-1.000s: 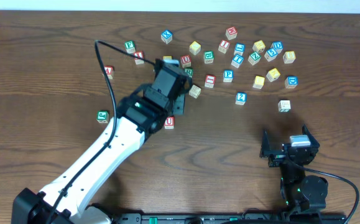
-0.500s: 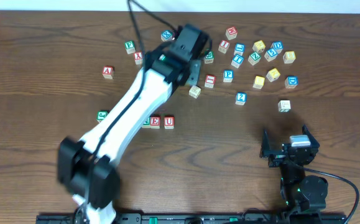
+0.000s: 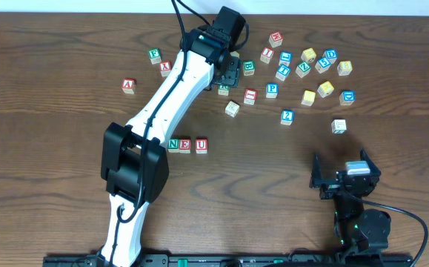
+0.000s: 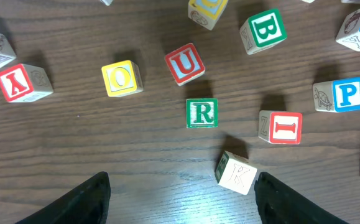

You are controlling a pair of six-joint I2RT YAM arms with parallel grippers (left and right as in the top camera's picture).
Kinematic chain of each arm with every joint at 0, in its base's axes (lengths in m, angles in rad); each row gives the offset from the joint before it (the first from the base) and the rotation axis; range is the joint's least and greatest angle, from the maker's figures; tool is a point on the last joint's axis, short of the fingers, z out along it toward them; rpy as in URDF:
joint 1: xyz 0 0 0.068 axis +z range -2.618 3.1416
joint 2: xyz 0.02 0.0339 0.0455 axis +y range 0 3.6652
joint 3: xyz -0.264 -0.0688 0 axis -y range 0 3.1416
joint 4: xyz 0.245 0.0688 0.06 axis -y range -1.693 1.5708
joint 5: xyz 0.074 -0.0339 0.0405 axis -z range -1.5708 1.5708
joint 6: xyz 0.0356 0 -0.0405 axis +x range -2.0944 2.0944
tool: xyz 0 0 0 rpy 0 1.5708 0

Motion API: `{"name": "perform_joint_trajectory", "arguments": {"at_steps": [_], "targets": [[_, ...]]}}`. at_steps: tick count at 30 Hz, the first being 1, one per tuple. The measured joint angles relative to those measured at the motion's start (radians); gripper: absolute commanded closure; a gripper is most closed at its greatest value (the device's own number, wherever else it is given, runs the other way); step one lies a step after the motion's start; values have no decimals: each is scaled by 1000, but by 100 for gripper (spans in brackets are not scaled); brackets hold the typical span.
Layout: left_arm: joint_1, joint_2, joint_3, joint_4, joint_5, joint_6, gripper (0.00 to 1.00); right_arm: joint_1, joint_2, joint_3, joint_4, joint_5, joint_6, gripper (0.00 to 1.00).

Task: Spell out NEURIPS
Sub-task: 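Move the left gripper over the green R block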

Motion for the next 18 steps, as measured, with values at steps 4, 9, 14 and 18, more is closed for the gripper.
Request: {"name": "perform_joint_trajectory", "arguments": {"at_steps": [4, 9, 14, 18], "targets": [[-2, 1, 0, 11, 12, -1, 21, 0, 0, 0, 0, 0, 0, 1], [-2, 2, 0, 16, 20, 0, 22, 0, 0, 0, 0, 0, 0, 1], [-2, 32, 11, 26, 23, 0, 22, 0, 0, 0, 0, 0, 0, 1], [-2, 76, 11, 39, 30, 0, 22, 0, 0, 0, 0, 0, 0, 1]]}}
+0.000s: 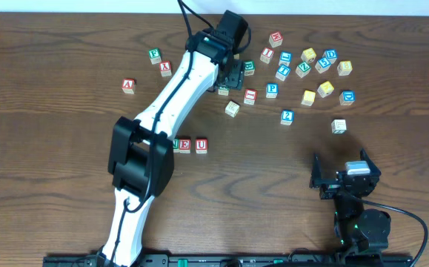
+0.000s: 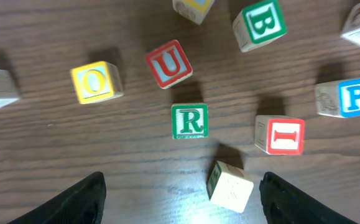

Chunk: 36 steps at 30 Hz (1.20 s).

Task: Spell out NEURIPS
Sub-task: 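Move the left gripper over the green R block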

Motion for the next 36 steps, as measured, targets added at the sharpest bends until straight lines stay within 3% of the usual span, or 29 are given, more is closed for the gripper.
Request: {"name": "perform_joint_trajectory", "arguments": {"at_steps": [6, 36], "targets": [[0, 52, 0, 12, 16, 0, 27, 0, 0, 0, 0, 0, 0, 1], [0, 127, 0, 52, 19, 1, 27, 0, 0, 0, 0, 0, 0, 1]]}}
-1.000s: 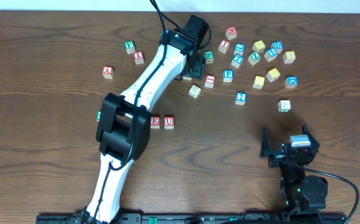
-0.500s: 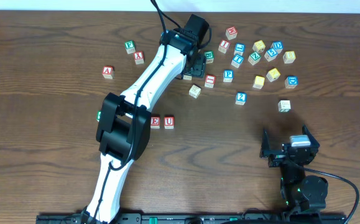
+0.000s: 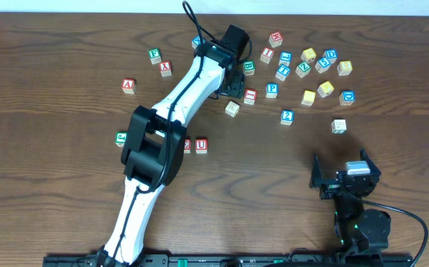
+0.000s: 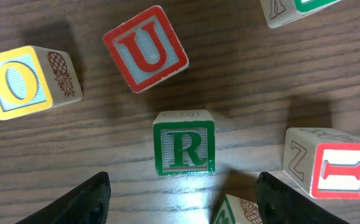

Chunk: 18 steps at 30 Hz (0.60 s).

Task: Spell out NEURIPS
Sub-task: 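Move the left gripper over the green R block, then lower the left gripper around the green R block and close it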

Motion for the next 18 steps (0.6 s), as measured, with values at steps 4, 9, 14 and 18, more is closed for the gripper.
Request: {"name": "perform_joint_trajectory", "arguments": {"at_steps": [4, 9, 14, 18], "targets": [[0, 0, 0, 13, 0, 0, 27, 0, 0, 0, 0, 0, 0, 1], [0, 0, 0, 22, 0, 4, 27, 0, 0, 0, 0, 0, 0, 1], [0, 0, 0, 26, 0, 15, 28, 0, 0, 0, 0, 0, 0, 1], [0, 0, 0, 33, 0, 22, 28, 0, 0, 0, 0, 0, 0, 1]]}}
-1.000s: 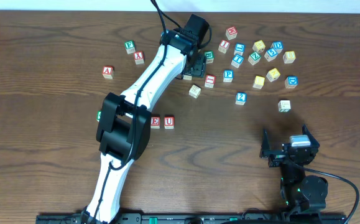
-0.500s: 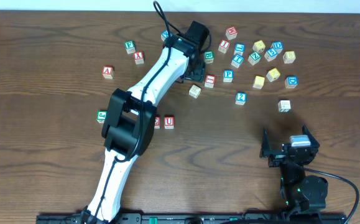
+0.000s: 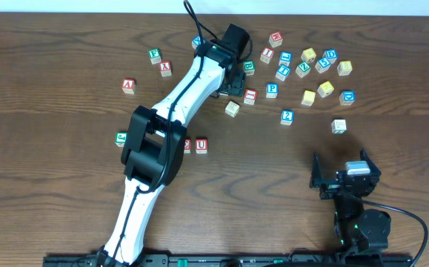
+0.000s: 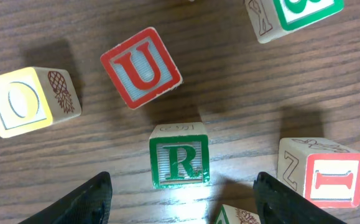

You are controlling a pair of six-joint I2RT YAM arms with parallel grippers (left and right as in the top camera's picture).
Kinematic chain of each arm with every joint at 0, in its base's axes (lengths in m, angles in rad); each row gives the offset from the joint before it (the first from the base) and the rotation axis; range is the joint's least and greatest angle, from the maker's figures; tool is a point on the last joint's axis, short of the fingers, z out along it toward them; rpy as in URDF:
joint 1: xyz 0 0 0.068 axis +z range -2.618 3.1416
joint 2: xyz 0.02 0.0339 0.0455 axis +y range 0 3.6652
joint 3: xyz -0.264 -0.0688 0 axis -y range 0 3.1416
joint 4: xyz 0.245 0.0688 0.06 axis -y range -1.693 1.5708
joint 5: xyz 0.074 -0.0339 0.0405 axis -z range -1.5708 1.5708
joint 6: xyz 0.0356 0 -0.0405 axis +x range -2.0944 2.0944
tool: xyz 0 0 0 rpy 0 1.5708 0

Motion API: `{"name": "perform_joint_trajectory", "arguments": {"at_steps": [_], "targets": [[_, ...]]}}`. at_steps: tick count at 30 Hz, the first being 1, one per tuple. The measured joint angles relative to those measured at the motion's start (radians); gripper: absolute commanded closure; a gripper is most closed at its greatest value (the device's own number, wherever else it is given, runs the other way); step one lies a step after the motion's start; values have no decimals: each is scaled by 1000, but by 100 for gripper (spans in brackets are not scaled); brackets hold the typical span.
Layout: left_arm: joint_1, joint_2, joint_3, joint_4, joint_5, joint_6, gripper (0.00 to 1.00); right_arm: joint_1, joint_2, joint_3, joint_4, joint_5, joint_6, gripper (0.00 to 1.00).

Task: Spell out NEURIPS
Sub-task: 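Lower the left gripper around the green R block and close it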

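The green R block (image 4: 180,162) lies flat on the table just ahead of my open left gripper (image 4: 181,208). Its dark fingertips (image 4: 83,200) show at both lower corners, wider apart than the block, with nothing between them. In the overhead view the left gripper (image 3: 229,80) hangs low over the cluster of blocks and hides the R. The spelled row stands at mid table, with E (image 3: 186,145) and U (image 3: 201,145) showing and the left end under the arm. My right gripper (image 3: 345,179) rests at the lower right, away from every block.
Close around the R are a red U block (image 4: 141,67), a yellow O block (image 4: 21,101), a red I block (image 4: 329,180) and a pale block (image 4: 235,216) at the bottom edge. Several more letter blocks, among them a blue P (image 3: 272,90), lie to the right.
The R block sits a little lower in the left wrist view and closer to the line of the open fingers. The overhead view shows almost no change.
The open left gripper first stood high over the cluster, with the R small in view. It was then a little nearer, then much lower with the R large between the finger lines. Now it is slightly closer still. The right arm has not moved.
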Motion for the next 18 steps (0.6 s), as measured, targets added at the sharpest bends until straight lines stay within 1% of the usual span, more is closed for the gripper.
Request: {"name": "perform_joint_trajectory", "arguments": {"at_steps": [18], "targets": [[0, 10, 0, 14, 0, 4, 29, 0, 0, 0, 0, 0, 0, 1]]}}
